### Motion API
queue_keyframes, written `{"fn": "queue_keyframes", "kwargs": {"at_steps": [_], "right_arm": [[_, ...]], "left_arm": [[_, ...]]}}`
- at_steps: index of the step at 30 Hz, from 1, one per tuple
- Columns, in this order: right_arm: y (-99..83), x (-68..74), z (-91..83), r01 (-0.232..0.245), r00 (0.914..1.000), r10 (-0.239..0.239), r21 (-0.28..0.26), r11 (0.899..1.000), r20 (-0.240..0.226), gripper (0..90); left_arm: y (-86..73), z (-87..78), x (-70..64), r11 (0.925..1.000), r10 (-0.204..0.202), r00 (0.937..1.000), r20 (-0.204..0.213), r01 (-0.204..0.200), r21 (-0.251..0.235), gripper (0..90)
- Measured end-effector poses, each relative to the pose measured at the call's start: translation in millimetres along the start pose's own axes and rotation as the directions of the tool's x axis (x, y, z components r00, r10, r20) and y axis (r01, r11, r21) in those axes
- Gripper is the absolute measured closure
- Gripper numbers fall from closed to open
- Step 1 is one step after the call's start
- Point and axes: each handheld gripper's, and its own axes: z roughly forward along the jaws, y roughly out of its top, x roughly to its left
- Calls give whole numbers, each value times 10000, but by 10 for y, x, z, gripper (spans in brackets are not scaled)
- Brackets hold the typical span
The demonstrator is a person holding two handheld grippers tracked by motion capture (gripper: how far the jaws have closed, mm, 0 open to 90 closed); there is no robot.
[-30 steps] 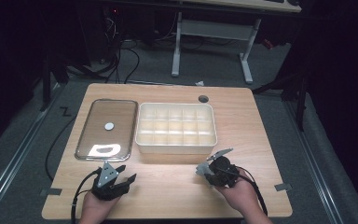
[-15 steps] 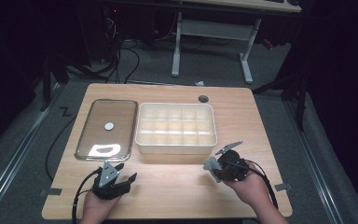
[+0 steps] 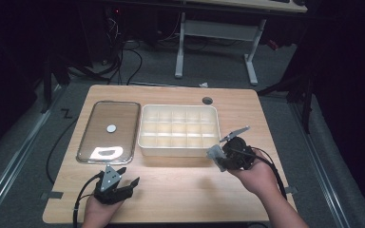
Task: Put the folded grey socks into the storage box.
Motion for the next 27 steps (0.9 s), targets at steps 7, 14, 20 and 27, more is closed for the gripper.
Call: {"fn": "queue_keyframes", "kwargs": {"at_steps": [7, 14, 20, 27], "right_arm": [[372, -62, 19, 152, 9998, -154, 153, 9998, 98, 706], [621, -182, 212, -43, 9994, 22, 562, 9984, 359, 706], [744, -308, 455, -378, 9974, 300, 1209, 9919, 659, 707], [804, -409, 614, -741, 9959, 634, 1774, 9814, 653, 707]], "left_arm": [[-3, -8, 40, 9998, -109, 9999, -99, 110, 162, 396], [-3, -37, 76, 9994, -344, 9994, -102, 343, -39, 382], [-12, -44, 80, 9992, -343, 9994, 91, 344, -183, 383], [-12, -55, 73, 9995, -269, 9995, 134, 272, -187, 383]]}}
